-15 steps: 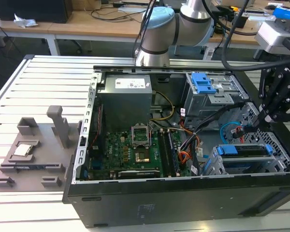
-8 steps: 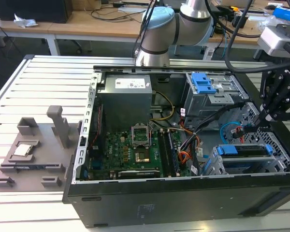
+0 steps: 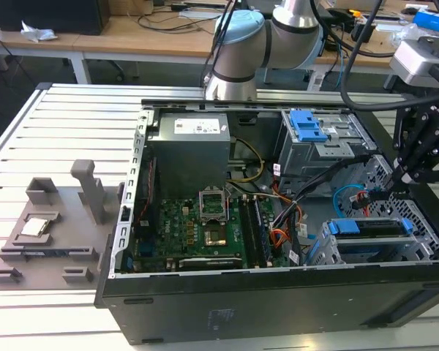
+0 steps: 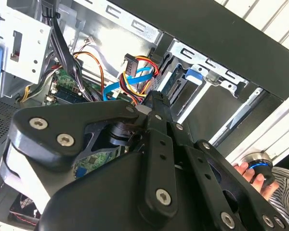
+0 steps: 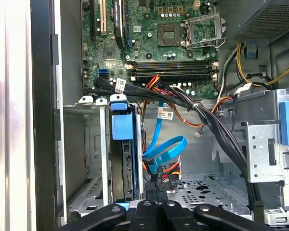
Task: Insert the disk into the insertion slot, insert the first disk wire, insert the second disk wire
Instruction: 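Insert the first disk wire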
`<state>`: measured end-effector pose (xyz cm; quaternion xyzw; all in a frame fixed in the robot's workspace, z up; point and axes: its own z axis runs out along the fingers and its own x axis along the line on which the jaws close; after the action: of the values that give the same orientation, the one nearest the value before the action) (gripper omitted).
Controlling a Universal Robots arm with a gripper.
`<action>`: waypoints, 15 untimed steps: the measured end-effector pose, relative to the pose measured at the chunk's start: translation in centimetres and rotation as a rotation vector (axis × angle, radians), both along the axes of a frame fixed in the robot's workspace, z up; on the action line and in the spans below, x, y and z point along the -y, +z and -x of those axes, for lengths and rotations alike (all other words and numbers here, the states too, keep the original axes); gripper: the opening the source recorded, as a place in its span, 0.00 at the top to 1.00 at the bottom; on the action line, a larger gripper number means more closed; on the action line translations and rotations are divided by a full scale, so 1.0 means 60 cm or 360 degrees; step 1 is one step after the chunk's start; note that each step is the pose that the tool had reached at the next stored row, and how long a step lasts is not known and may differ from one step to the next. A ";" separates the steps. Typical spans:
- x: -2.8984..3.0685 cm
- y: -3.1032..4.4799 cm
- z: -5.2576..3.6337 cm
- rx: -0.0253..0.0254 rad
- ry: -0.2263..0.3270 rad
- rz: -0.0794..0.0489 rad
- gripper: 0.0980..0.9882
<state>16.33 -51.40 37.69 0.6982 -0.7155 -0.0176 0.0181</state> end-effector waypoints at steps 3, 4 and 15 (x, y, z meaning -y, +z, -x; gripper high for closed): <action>0.0000 0.000 0.000 0.00000 0.0000 0.0000 0.85; 0.0000 0.000 0.000 0.00000 0.0000 0.0000 0.77; -0.0009 -0.010 0.000 0.00000 0.0000 0.0000 0.77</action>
<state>16.33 -51.35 37.10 0.6982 -0.7155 -0.0176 0.0181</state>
